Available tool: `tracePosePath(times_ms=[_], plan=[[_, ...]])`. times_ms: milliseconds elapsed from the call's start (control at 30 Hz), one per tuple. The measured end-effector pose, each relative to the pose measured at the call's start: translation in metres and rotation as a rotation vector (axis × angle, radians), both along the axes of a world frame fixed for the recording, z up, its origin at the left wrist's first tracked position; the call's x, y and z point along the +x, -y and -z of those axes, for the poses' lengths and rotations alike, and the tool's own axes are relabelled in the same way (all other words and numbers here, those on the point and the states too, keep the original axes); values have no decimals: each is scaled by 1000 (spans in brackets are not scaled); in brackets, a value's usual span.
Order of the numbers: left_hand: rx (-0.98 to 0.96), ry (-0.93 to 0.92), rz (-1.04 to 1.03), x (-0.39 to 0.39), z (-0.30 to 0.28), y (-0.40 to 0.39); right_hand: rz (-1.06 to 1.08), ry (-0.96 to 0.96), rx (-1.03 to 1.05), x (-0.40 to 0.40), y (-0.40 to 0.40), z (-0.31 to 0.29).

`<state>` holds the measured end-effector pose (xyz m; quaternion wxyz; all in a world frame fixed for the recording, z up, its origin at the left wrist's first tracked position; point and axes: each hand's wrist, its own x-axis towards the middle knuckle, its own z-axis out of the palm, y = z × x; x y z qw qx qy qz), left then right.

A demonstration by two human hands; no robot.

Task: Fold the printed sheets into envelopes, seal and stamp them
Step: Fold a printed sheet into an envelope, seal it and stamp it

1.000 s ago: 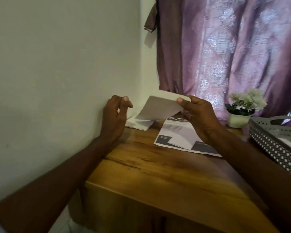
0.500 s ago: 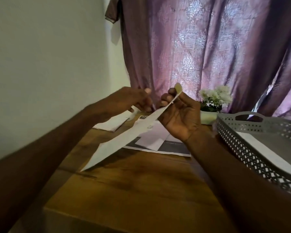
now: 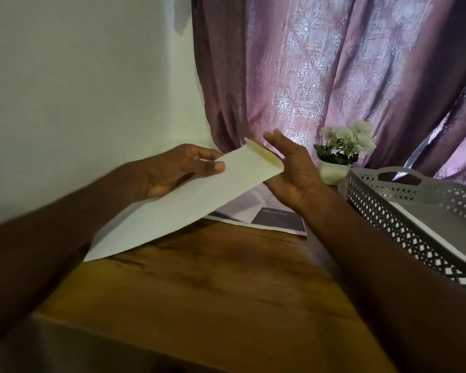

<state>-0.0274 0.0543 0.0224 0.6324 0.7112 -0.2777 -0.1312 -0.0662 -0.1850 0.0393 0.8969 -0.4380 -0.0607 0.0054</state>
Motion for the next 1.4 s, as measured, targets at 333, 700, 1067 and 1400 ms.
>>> tracePosePath(times_ms=[333,700,1067,1400], plan=[[-82,-282,-346,4,-12,-27,635,158,-1731,-3,-5,34],[-65,-229,-324,3,-10,-13,455,34,-1807,-3,-9,43],[-47,-216,-358,4,-4,-11,607,80,-1328,-9,-8,30],[-88,-205,-381,-9,-8,-7,696,52,-669,1,5,8]])
